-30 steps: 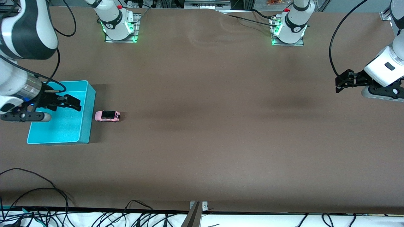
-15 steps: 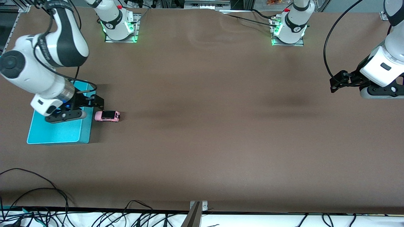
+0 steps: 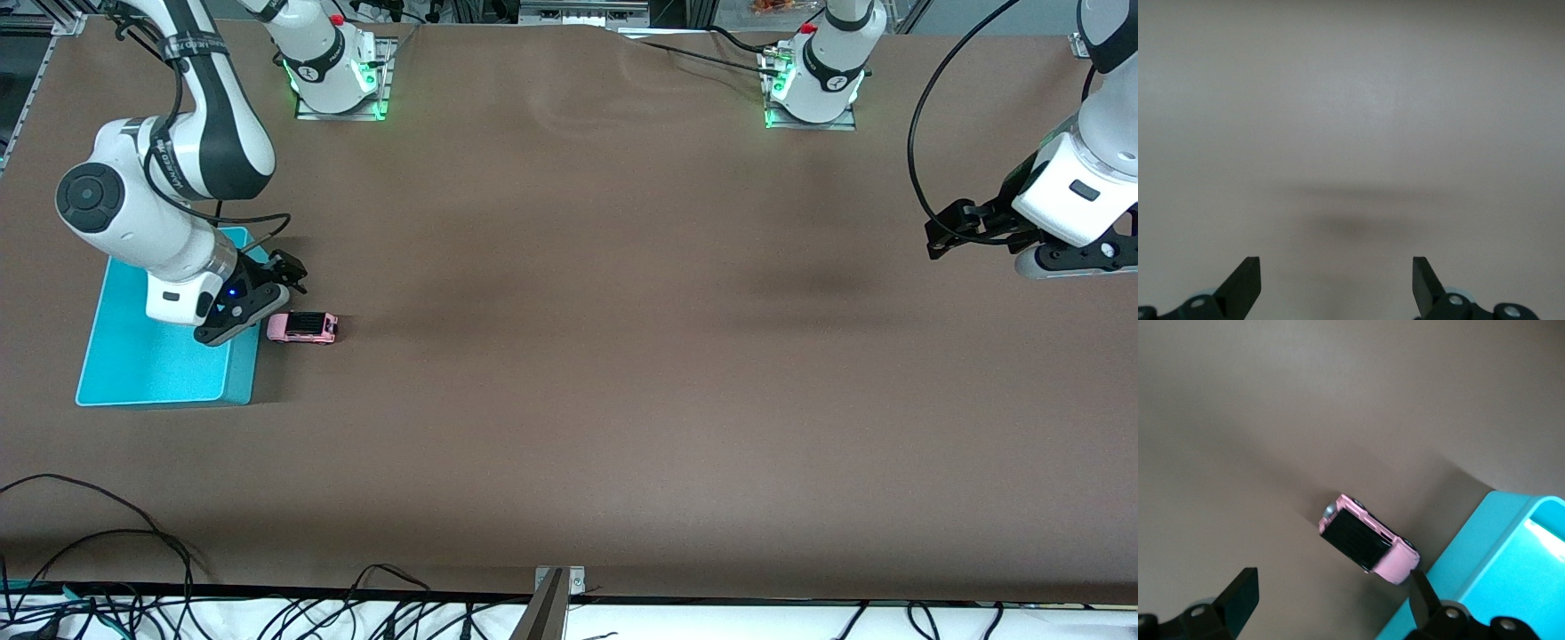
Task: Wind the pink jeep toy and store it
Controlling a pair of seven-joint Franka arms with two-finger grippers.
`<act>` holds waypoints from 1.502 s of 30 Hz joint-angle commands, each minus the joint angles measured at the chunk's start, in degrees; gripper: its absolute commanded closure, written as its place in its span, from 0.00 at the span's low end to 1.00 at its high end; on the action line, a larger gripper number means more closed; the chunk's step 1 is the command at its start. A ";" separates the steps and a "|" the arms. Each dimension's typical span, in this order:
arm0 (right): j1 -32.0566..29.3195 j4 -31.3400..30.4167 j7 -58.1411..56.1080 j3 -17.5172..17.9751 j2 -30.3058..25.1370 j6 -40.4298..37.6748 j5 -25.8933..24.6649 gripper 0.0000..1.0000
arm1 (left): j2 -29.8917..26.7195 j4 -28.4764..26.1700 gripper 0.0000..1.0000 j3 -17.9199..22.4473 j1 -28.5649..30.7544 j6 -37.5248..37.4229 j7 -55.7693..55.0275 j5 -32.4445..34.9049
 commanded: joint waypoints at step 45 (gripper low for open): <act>-0.64 -12.98 -43.85 -1.76 10.13 29.02 6.45 0.35 | -0.43 6.09 0.00 1.04 0.90 -6.46 -0.77 0.19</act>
